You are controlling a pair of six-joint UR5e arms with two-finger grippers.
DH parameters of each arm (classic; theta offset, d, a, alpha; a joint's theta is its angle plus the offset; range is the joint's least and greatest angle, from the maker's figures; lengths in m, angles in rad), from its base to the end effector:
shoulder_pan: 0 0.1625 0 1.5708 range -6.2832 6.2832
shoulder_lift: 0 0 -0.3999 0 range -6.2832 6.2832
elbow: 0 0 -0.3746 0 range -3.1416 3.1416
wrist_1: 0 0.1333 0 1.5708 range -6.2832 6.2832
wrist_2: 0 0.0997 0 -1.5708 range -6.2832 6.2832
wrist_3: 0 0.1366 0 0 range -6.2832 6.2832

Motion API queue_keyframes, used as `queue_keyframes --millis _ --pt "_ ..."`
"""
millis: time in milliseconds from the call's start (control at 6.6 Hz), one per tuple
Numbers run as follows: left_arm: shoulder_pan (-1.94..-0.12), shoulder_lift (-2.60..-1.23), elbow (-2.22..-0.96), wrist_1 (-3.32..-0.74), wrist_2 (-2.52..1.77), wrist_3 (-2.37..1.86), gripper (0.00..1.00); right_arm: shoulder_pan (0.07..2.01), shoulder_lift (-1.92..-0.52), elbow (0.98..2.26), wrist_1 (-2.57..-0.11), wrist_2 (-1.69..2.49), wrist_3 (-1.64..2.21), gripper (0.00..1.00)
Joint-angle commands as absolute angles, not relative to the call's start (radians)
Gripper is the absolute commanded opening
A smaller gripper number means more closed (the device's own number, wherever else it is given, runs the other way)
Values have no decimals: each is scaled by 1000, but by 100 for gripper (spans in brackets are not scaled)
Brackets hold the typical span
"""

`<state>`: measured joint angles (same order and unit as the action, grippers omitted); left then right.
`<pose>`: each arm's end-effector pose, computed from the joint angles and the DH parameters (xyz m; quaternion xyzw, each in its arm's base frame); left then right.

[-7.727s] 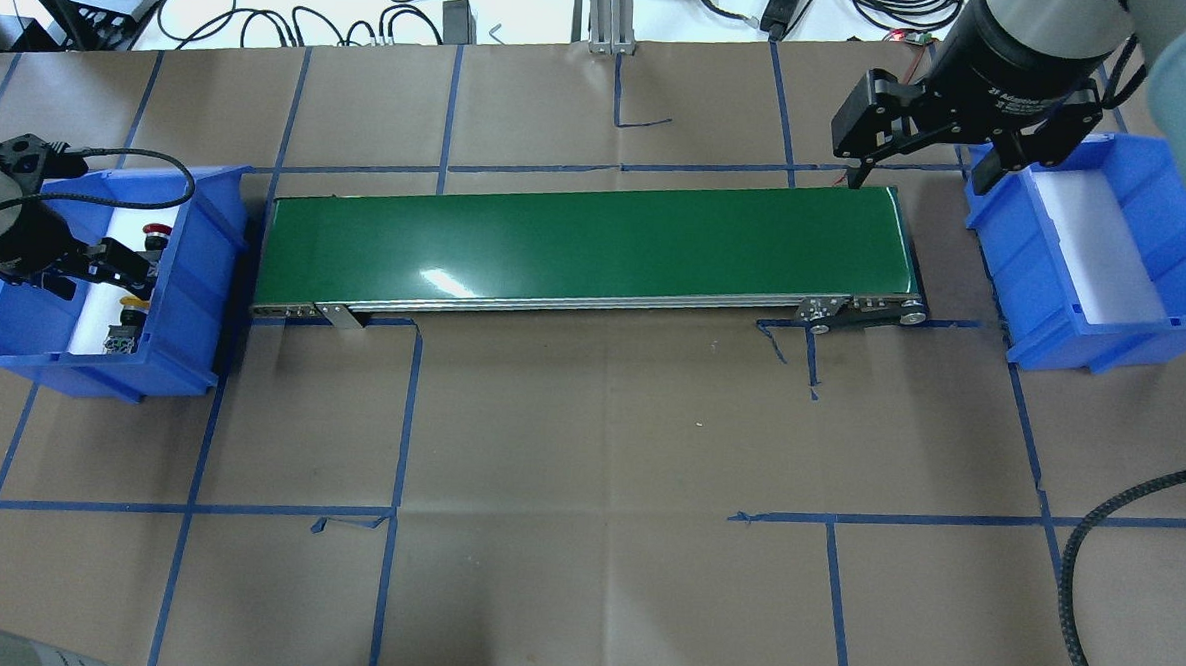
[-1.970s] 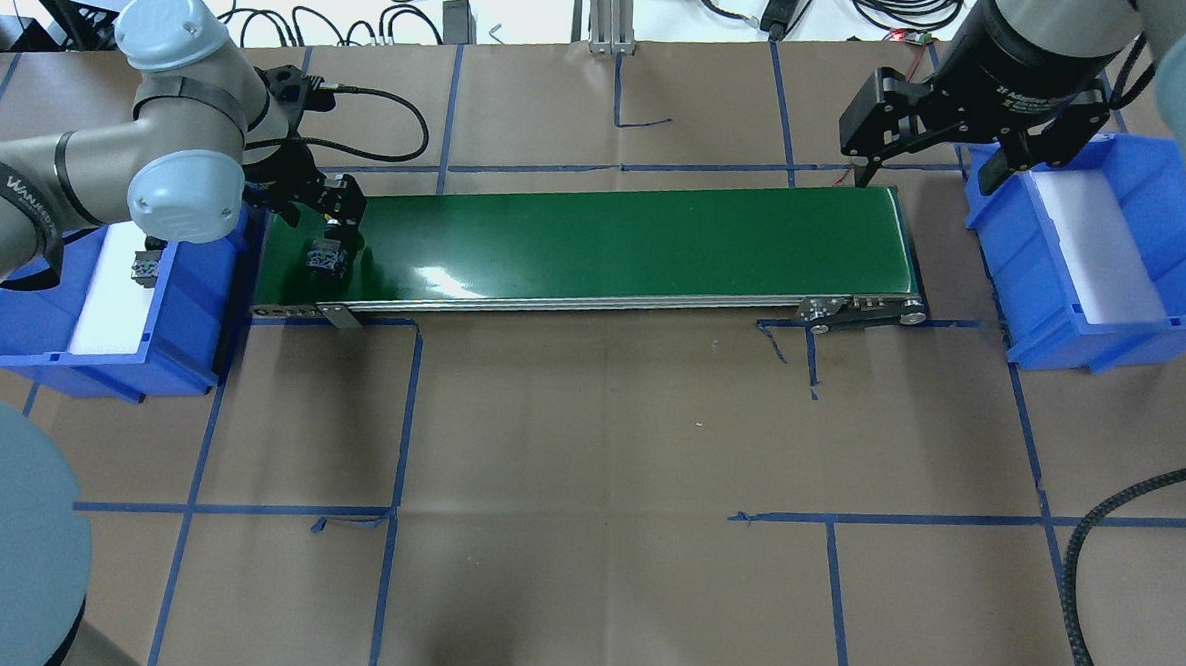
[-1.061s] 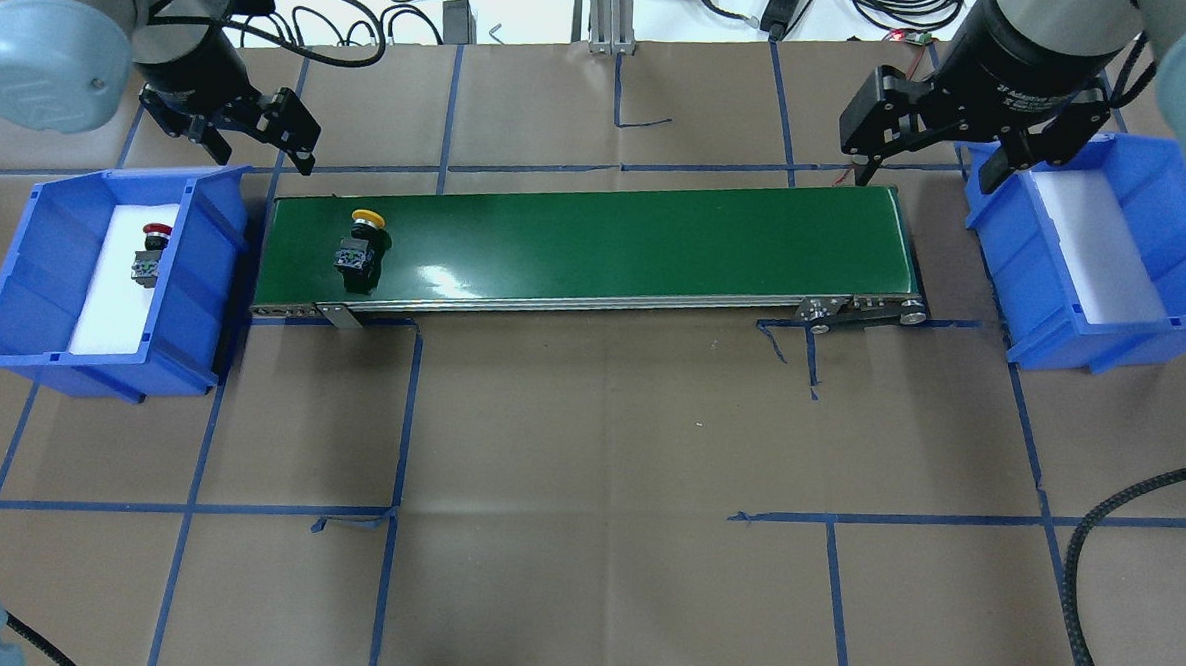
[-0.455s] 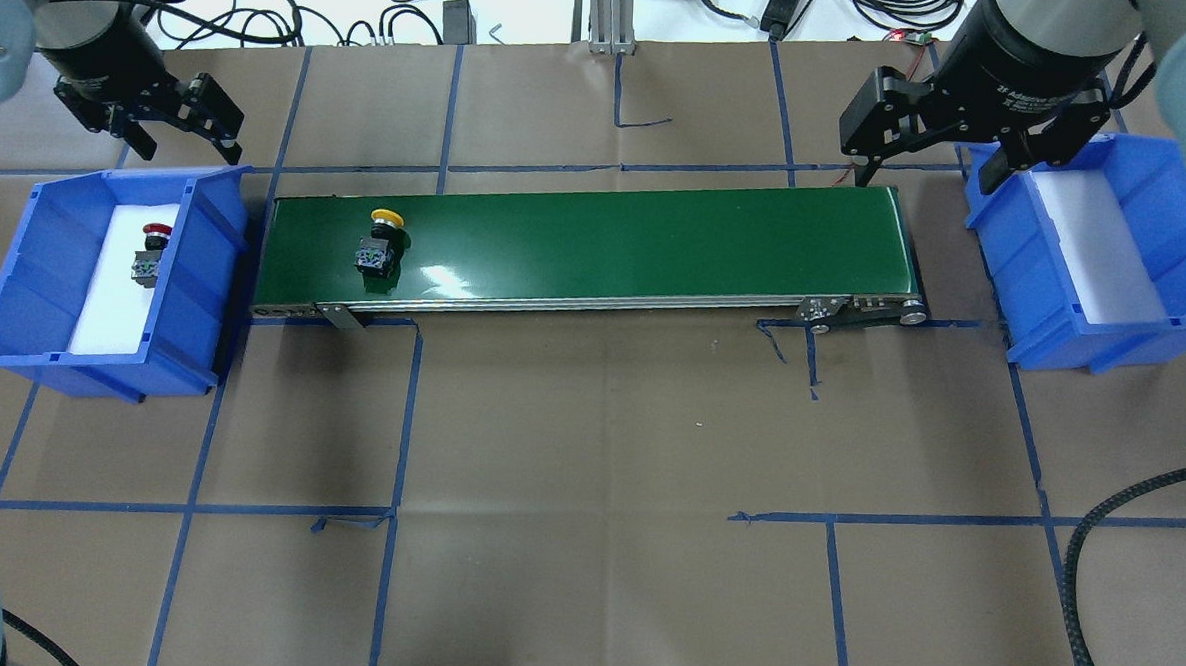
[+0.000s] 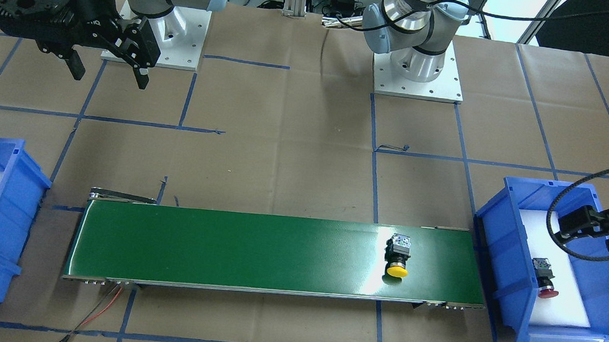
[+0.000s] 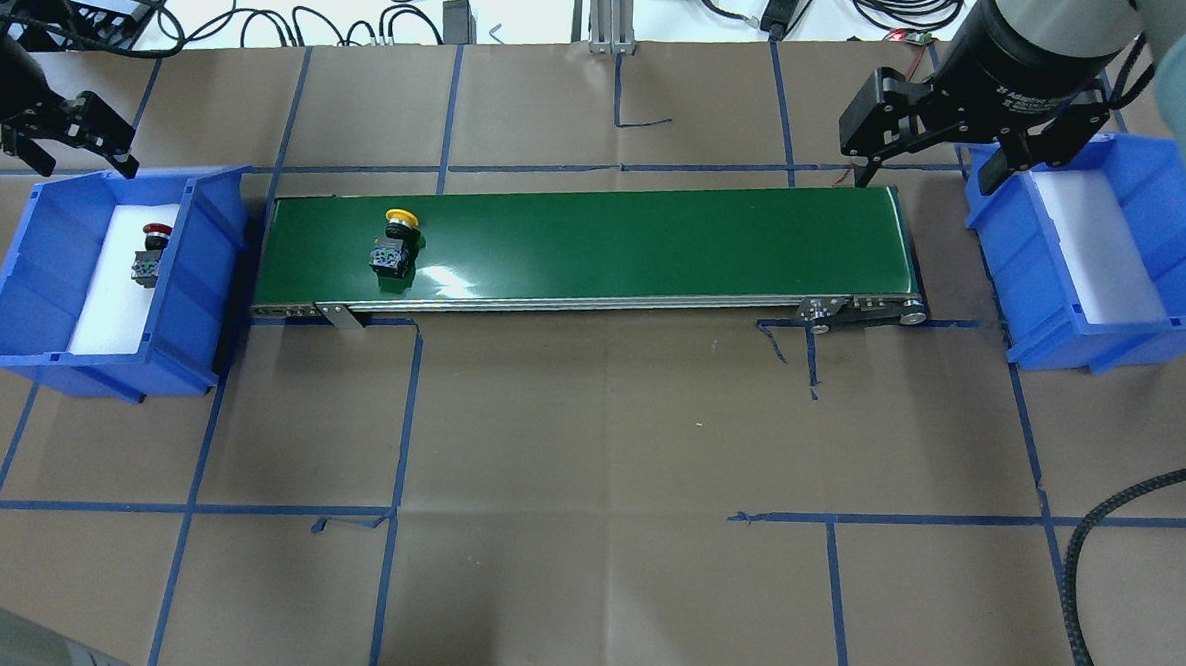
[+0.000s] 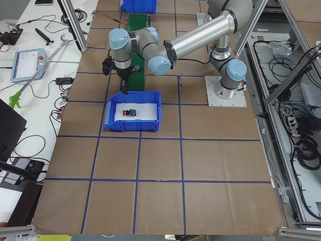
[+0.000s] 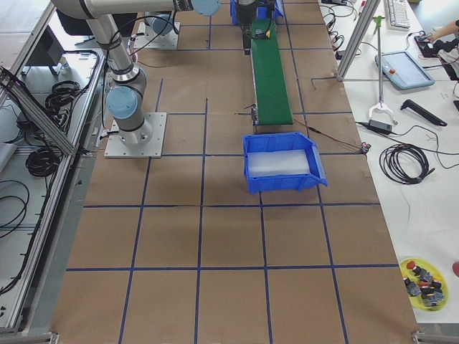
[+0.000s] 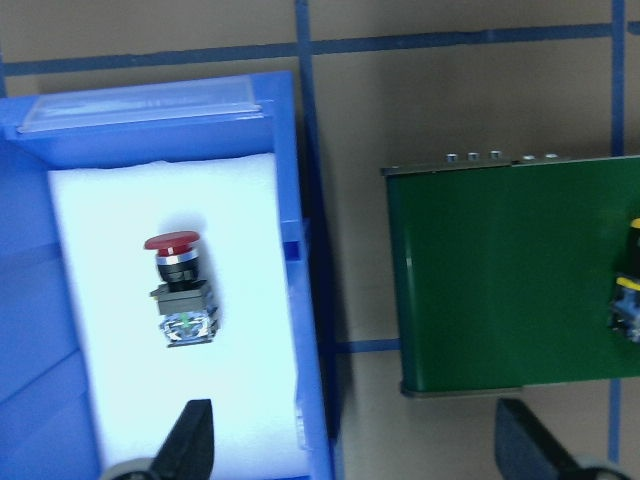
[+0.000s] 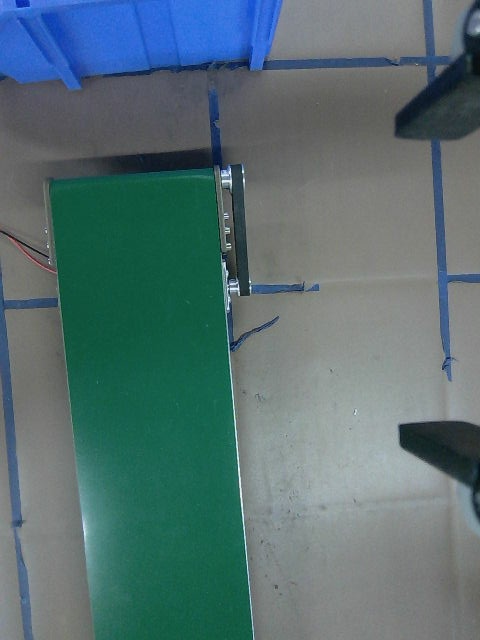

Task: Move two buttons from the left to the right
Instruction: 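Move the left gripper back down into the bin over the red button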

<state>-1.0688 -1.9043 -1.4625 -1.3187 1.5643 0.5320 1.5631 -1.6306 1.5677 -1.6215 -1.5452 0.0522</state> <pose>0.1708 -0.5900 0.3228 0.0150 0.9998 -0.0133 0.0038 0.1332 -0.4655 0.4609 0.0292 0.9979 -0.0565 0.0140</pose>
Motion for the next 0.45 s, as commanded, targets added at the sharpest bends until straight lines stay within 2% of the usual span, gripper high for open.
queue_keyframes --millis 0,303 --pt "-1043 -1931 -1486 -1277 1565 549 100 1563 -1631 1568 -1621 -1545 52 100" --pt "-1052 -1972 -1512 -1183 1557 543 100 1563 -1629 1568 -1621 -1545 52 100"
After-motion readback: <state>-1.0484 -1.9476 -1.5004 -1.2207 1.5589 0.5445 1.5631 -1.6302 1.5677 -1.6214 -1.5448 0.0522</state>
